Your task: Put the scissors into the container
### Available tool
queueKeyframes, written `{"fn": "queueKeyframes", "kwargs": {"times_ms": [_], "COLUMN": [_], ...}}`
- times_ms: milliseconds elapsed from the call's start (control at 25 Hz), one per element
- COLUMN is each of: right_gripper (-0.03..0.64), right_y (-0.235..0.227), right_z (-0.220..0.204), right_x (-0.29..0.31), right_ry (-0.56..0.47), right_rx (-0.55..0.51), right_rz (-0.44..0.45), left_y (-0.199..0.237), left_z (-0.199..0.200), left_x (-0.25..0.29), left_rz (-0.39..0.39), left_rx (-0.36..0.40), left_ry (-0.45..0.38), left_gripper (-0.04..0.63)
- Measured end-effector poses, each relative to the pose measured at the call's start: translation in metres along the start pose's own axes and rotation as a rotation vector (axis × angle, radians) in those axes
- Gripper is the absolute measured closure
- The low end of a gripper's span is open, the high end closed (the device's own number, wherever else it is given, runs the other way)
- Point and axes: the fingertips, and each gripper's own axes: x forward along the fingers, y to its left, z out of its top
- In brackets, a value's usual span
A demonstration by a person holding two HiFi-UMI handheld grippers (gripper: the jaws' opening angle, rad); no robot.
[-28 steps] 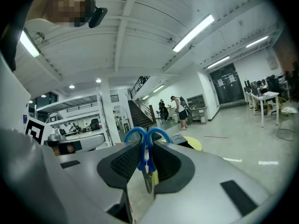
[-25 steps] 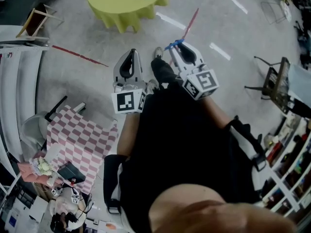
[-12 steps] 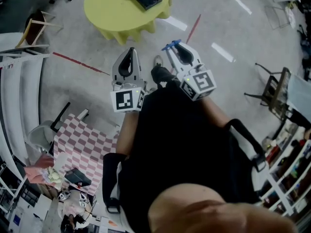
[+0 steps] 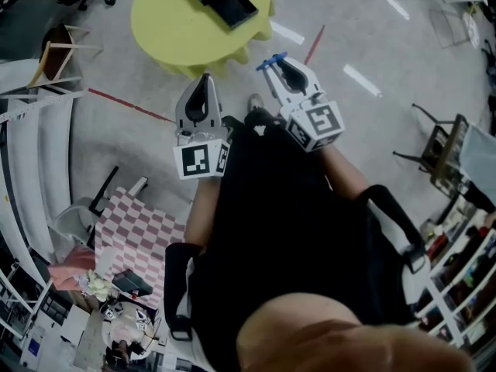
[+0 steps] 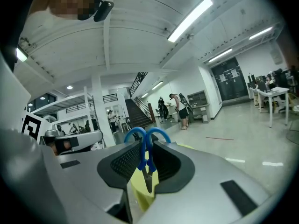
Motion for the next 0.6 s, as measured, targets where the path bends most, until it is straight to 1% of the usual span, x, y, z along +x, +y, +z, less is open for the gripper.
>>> {"fn": "queueKeyframes", "kwargs": {"times_ms": [120,320,480,600], "right_gripper": [0.535,0.535,0.535,0.535], "right_y": [-0.009,-0.020,-0.025,-0.030], "right_z": [-0.001,-0.004,-0.002,-0.003], "right_x": [0.014,0.044,0.068,0.086], "right_ry": [0.006,0.021,0.028,0.043], "right_rx": [0.018,0.023,0.018,0.028], "right_rz": [-0.007,-0.027,-0.059,-0.106], "left_y": [0.006,0.022,0.043,0.060], "left_z": [-0.002,0.001,0.002,0.005], "left_x": [0.013,0.038,0.064,0.083], "left_rz": [0.001,-0.016,-0.056,-0.090], "left_rx": [0.010,0.000,-0.001,-0.004], "left_ry": [0.017,0.009,0.018,0.021], "left_gripper": [0.597,0.597,0.597,0.597]}}
